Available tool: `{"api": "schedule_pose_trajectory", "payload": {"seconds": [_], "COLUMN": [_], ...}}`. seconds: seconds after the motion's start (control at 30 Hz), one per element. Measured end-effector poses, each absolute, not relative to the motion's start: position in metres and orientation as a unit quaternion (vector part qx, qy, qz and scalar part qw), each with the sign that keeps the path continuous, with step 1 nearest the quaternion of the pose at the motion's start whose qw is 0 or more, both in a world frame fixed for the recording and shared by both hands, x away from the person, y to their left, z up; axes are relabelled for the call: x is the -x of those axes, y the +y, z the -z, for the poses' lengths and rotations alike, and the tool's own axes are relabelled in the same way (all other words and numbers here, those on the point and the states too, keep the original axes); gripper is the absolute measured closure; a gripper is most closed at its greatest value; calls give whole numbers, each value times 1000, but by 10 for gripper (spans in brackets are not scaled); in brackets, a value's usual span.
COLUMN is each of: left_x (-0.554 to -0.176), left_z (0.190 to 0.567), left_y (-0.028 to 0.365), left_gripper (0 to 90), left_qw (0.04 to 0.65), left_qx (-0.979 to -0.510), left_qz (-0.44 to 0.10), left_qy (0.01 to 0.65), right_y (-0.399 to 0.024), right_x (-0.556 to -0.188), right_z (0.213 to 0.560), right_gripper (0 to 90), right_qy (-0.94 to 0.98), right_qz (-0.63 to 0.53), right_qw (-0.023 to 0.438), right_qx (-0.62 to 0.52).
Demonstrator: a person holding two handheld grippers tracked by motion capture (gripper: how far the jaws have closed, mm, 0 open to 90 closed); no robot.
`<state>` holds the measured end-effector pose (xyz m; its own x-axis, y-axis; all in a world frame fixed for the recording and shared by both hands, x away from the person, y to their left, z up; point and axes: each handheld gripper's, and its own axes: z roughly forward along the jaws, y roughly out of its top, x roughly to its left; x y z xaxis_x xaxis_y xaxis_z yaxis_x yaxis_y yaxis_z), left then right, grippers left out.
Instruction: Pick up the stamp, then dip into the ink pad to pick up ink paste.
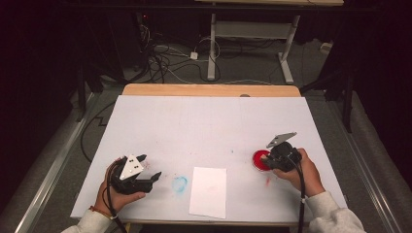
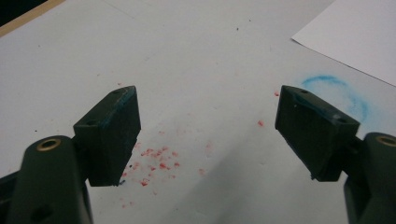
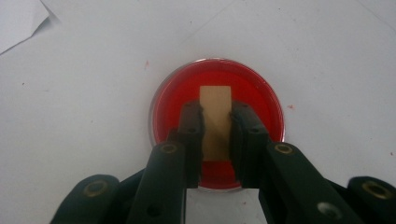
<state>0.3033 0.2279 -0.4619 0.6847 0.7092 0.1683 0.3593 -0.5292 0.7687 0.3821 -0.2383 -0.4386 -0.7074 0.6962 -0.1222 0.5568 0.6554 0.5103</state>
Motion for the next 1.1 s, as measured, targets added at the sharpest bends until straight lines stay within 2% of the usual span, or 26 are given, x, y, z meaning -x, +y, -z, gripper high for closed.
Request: {"api": "schedule_pose_trajectory", "payload": {"seconds": [0.37,0.53,1.1], "left_x": [-303,-301,-299], "left_z": [462,462,461], "left_y": [231,232,229], "left_gripper": [214,214,214], "left_qw": [366,366,358], "left_qx": [-840,-838,-844], "left_qz": [-242,-243,-245], "left_qy": [321,322,316], "right_y": [-242,-244,-254], "right_x": [-382,-378,-363], "right_z": [435,415,389], "right_gripper": [758,759,759], "right_qy": [893,883,859], "right_qz": [-242,-275,-334], "right_qw": [154,173,201], "right_qx": [-348,-340,-333]}}
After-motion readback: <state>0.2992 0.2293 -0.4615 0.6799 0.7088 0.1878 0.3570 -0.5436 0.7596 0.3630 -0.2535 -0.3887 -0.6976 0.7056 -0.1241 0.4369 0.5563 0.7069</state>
